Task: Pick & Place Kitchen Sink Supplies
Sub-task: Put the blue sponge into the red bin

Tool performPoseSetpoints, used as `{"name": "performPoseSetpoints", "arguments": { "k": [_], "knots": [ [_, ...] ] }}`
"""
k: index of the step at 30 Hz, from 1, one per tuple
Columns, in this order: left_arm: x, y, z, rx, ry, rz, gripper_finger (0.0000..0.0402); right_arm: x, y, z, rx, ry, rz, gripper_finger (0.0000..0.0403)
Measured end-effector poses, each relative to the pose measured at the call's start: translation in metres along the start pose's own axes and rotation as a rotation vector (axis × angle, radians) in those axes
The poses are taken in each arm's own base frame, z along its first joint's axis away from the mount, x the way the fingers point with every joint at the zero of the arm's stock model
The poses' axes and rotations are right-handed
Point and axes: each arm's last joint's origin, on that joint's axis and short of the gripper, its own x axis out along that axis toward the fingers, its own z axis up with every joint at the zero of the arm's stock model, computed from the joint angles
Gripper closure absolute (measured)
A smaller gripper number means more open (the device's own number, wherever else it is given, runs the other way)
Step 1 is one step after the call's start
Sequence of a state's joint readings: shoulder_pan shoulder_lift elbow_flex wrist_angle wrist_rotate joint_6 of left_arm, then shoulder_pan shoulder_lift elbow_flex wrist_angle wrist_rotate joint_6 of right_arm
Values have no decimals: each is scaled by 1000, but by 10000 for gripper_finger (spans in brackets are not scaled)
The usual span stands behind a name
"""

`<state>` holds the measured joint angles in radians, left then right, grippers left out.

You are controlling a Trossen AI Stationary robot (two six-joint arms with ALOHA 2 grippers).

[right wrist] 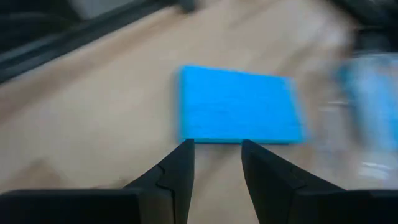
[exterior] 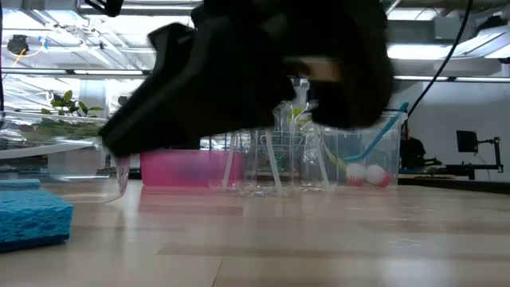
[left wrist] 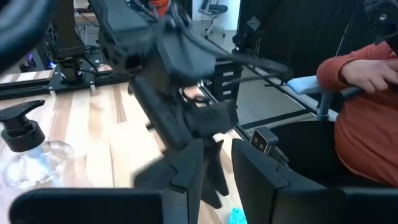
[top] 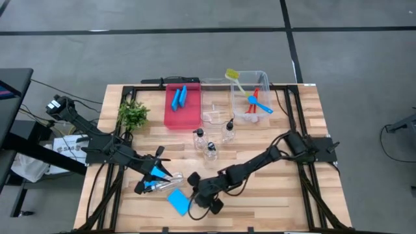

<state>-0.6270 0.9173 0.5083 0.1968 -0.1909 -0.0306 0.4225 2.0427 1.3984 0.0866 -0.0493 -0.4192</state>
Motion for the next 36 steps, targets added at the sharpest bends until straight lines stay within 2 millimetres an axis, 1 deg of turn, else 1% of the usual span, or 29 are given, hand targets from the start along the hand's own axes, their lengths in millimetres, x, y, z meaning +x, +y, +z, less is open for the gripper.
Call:
{"name": "performPoseSetpoints", "arguments": {
  "k": [2,4,9,14,17,19,23,25,26,29,32,36],
  "knots": [
    [0,0,2,28,-20,0,315,3,1,1,0,-24,54,276],
    [0,0,7,66,-73,6,315,2,3,4,-3,-45,73,276],
    [-1,0,16,74,-166,23,315,1,8,14,-23,-103,67,276],
    [1,7,20,160,-202,72,315,1,8,17,-38,-133,36,276],
    [4,14,24,126,-253,112,315,1,6,17,-18,-109,-16,276],
    [8,16,22,59,-245,116,315,2,6,17,-17,-107,-21,276],
    [20,12,10,-61,-186,88,315,12,7,12,-18,-138,-42,276],
    [26,9,1,-71,-143,76,315,24,10,2,-16,-134,-42,276],
    [28,8,-1,-66,-130,71,315,26,8,0,-14,-133,-53,276],
    [31,7,-2,-65,-140,68,315,38,9,-9,7,-104,-56,276],
    [29,7,1,-69,-158,69,315,47,5,-15,52,-95,-57,276],
    [26,7,4,-74,-174,69,315,52,-3,-19,106,-115,-16,276]
  ]
}}
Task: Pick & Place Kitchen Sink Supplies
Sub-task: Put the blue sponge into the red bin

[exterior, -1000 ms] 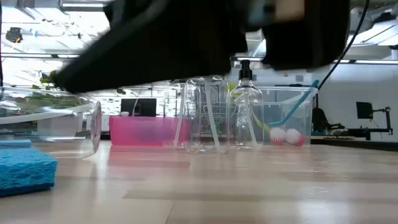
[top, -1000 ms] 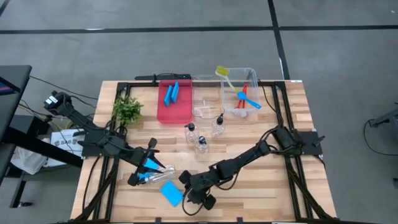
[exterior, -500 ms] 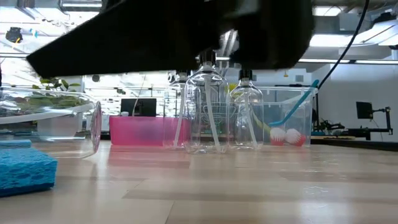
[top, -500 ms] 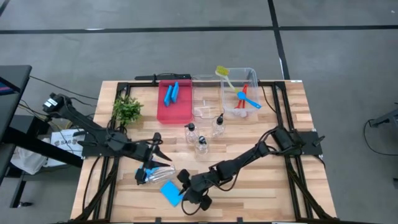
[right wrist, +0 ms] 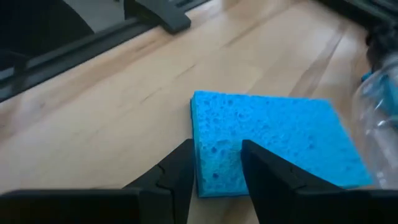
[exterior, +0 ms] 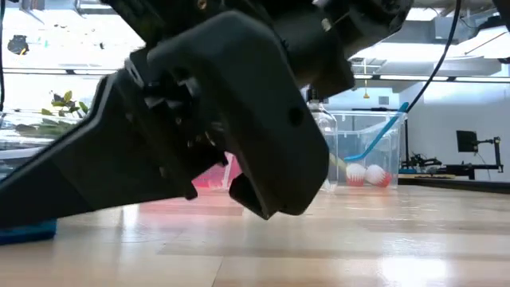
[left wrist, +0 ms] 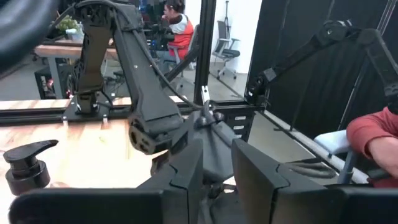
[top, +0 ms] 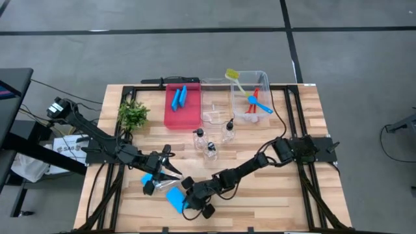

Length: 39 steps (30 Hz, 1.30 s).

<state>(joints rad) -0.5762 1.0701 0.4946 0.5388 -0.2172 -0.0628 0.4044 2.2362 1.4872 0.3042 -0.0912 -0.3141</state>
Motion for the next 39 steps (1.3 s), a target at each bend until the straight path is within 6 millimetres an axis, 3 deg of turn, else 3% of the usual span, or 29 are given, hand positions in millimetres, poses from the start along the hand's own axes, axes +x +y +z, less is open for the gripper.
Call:
{"name": "performPoseSetpoints", "arguments": {
  "k": [6,13,19,26,31,39],
  "knots": [
    [0,0,1,-3,-3,-1,315,0,-8,-14,50,80,20,289],
    [0,0,1,-22,-4,-1,315,-1,-7,-17,44,121,56,389],
    [0,0,1,-22,-4,-1,315,-1,-4,-15,44,132,71,395],
    [0,0,1,-22,-4,-1,315,-2,1,16,12,243,129,401],
    [0,0,1,-25,-4,-1,315,-4,19,38,-58,277,158,402],
    [0,0,1,-26,-4,-2,315,-14,47,73,-200,401,32,402]
  ]
}}
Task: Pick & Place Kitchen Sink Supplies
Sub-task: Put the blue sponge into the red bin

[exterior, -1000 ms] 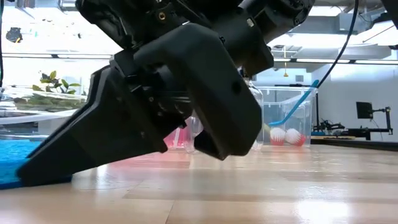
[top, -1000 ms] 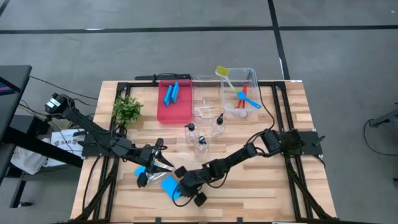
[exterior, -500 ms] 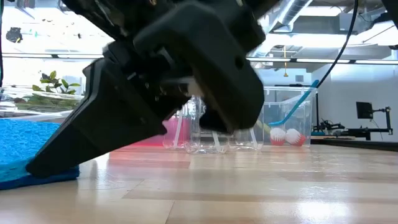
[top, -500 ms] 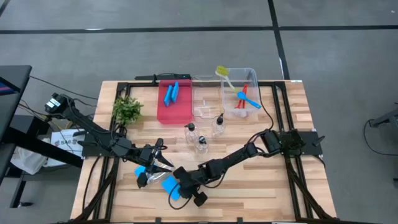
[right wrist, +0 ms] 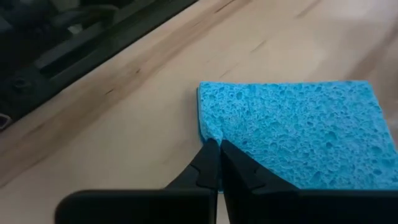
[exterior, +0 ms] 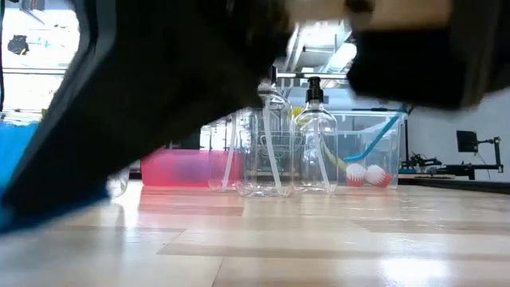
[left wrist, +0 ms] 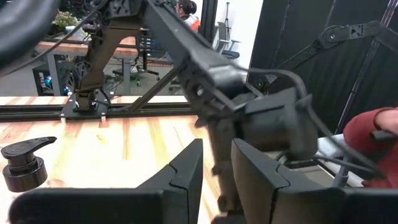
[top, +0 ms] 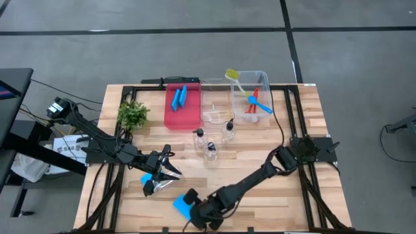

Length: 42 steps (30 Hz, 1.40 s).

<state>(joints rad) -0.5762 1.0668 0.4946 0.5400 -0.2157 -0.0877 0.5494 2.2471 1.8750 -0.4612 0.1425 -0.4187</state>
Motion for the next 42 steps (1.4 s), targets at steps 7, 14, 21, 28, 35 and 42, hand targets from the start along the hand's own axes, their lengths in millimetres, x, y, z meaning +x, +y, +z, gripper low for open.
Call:
{"name": "performPoseSetpoints", "arguments": {
  "k": [7,14,21,28,35,42],
  "knots": [
    [0,0,0,0,0,0,315,-27,19,24,-61,109,-164,403],
    [0,0,0,0,0,0,315,-76,37,34,-2,215,-520,403],
    [1,0,-2,35,10,4,315,-125,56,41,193,162,-883,403],
    [9,4,-13,130,58,168,315,-146,53,33,407,65,-1045,403],
    [11,10,-17,87,60,354,315,-137,37,15,436,129,-1107,403],
    [12,21,-16,-136,9,432,315,-121,19,6,424,204,-1119,403]
  ]
}}
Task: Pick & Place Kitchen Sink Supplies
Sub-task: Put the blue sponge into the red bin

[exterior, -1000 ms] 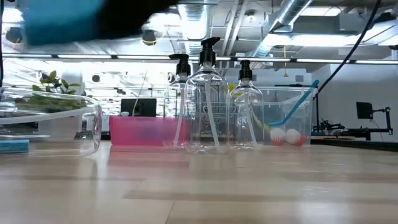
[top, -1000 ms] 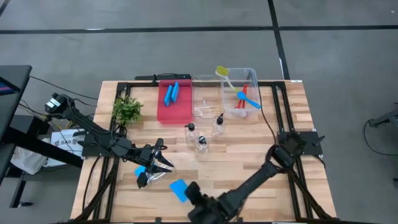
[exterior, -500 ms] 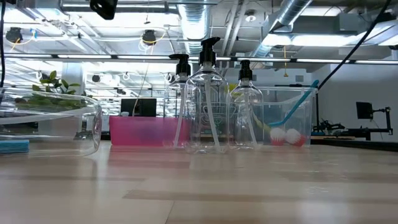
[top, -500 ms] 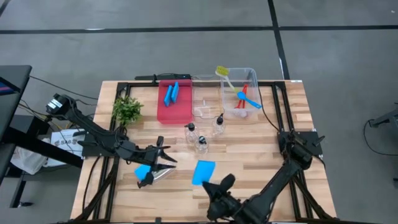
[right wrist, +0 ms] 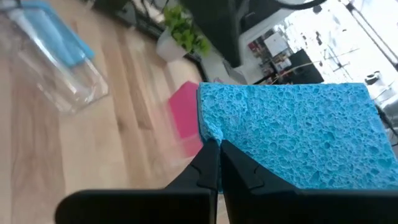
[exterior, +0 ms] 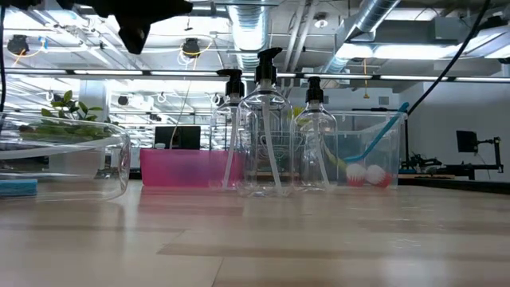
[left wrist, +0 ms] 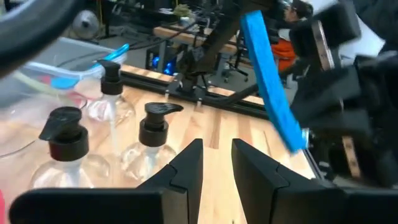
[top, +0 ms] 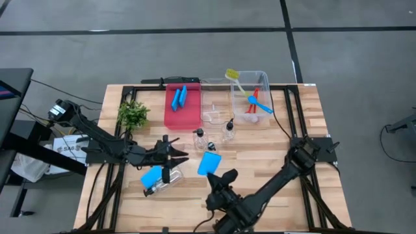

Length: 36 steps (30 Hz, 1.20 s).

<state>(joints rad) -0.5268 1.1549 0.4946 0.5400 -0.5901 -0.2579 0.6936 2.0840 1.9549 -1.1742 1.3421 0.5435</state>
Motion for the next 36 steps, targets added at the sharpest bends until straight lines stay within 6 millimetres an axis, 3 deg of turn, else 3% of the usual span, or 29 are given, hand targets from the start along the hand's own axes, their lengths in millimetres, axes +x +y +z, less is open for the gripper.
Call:
{"name": "performPoseSetpoints", "arguments": {
  "k": [7,20,27,36],
  "knots": [
    [1,-1,0,-14,22,-79,307,5,-1,0,-10,18,9,403],
    [12,-2,-2,-133,-30,-75,236,7,0,0,-8,35,34,403],
    [25,0,-8,-233,-75,-70,231,7,0,1,-10,37,39,403],
    [44,-2,-7,-264,-68,-195,233,7,0,1,-7,39,44,403]
  ]
}}
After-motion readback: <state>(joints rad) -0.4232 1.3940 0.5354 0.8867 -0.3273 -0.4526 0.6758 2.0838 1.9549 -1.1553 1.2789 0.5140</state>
